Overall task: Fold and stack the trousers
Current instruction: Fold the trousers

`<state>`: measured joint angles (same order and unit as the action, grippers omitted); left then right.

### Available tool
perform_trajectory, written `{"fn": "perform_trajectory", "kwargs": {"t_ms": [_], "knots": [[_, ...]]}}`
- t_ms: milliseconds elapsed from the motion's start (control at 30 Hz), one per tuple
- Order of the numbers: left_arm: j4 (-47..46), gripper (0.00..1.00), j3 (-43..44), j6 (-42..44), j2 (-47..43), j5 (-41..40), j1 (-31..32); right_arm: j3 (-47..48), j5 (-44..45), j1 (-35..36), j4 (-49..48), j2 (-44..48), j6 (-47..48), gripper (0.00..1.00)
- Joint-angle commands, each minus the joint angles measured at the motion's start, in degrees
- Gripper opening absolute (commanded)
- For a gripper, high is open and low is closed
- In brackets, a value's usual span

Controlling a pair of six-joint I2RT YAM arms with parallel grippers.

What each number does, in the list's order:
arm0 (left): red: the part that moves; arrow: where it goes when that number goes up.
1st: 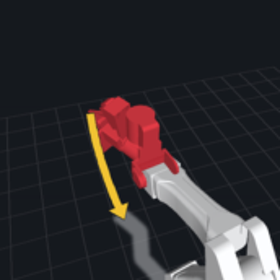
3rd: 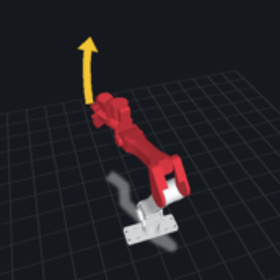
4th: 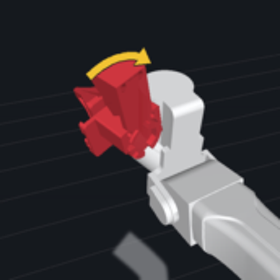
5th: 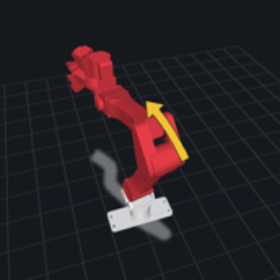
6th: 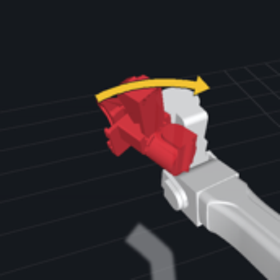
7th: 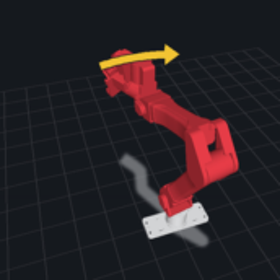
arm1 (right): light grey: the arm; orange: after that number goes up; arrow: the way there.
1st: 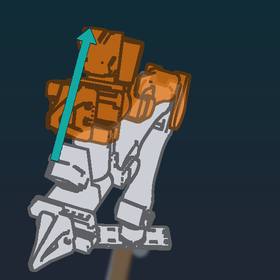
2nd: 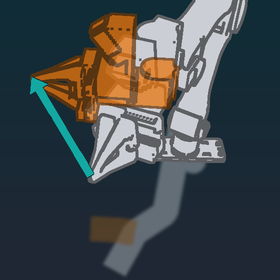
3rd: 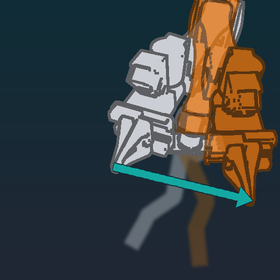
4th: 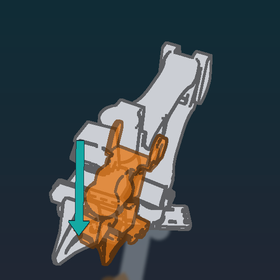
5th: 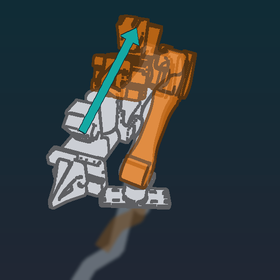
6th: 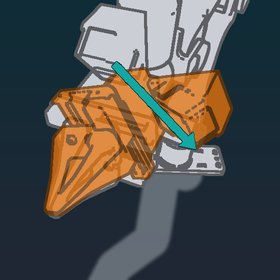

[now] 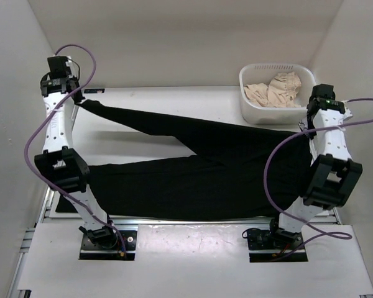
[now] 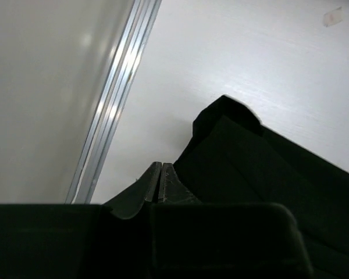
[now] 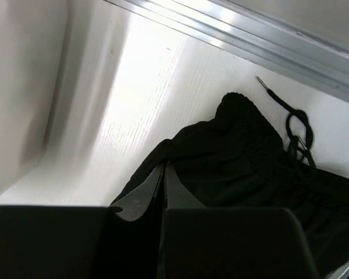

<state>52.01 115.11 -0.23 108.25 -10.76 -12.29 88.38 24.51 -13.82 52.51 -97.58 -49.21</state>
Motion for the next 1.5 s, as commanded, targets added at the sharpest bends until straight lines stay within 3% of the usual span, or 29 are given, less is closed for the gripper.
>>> {"fn": "perform_trajectory", "kwargs": {"t_ms": [0,167,433,600,700,900,1100,1467], "knots": [[-1.12,0.14,-5.58,0.23,-3.64,-3.74,-3.08,-3.21,2.73,-0.59,-1.71,4.67,3.76,0.00],[-1.82,0.14,-17.00,0.23,-8.13,-6.02,-7.56,-8.47,-1.22,-1.11,2.41,13.08,5.61,0.00],[-1.82,0.14,-37.48,0.23,-18.32,-4.89,-18.72,-33.77,-3.33,-1.12,9.44,35.58,4.14,0.00],[-4.63,0.14,-47.68,0.23,-20.97,-3.65,-21.46,-44.16,-6.58,-1.64,9.02,42.56,2.98,0.00],[-5.43,0.14,-46.83,0.23,-19.57,-3.65,-21.46,-44.17,-6.58,-1.64,8.32,42.04,4.20,0.00],[-5.43,0.14,-39.71,0.23,-16.58,-4.87,-21.46,-34.43,-5.35,-4.37,10.32,38.88,7.55,0.00],[-4.90,0.14,-33.99,0.23,-19.46,-8.84,-23.38,-28.53,-4.46,-6.30,20.87,41.05,8.25,0.00],[-7.79,0.14,-55.85,0.23,-24.14,-9.54,-30.93,-46.28,-4.47,-9.73,22.11,47.66,6.94,0.00]]}}
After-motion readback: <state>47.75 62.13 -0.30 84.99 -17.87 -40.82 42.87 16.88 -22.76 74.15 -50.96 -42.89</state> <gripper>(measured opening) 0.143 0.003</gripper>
